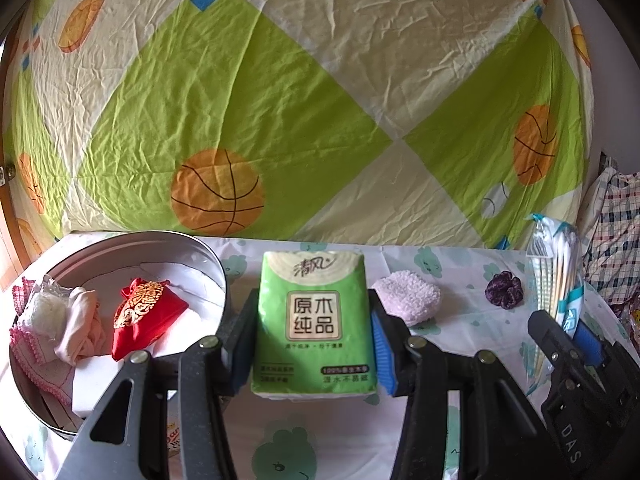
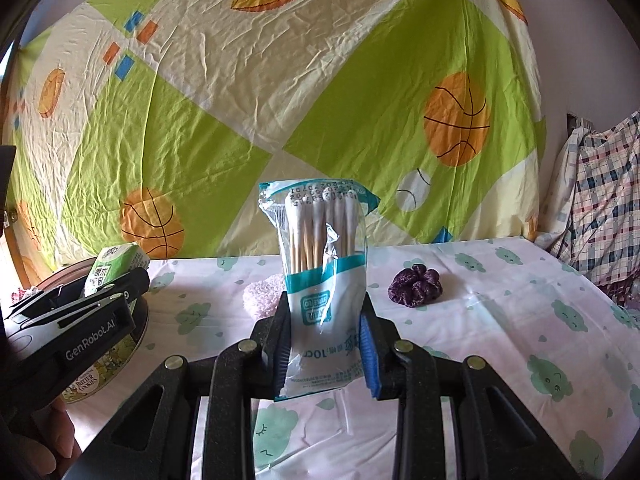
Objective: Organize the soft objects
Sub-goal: 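Carry the tissue pack and swab pack toward the tin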
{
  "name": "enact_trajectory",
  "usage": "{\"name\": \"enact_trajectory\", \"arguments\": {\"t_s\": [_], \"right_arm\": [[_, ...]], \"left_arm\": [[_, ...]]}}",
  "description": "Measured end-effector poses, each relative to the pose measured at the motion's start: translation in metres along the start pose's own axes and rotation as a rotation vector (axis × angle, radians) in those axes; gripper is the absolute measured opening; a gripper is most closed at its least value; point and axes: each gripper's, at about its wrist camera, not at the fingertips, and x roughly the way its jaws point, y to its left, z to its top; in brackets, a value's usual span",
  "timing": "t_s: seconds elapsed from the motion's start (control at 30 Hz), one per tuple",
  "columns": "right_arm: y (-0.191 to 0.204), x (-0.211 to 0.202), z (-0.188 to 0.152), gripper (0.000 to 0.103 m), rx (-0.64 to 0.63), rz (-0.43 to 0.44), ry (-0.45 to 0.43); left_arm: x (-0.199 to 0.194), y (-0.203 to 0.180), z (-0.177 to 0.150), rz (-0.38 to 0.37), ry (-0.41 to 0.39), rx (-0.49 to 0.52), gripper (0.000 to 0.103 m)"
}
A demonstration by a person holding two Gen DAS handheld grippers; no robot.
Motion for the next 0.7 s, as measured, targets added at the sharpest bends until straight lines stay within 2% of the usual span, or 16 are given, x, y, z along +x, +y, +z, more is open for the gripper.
{"name": "enact_trajectory", "arguments": {"t_s": [0.7], "right_arm": [[0.02,-0.015,-0.004,0.032,-0.018,0.006,-0.038]], "left_arm": [[-0.008,0.023,0.007,0.004,-0.026,-0.016,0.048]]}}
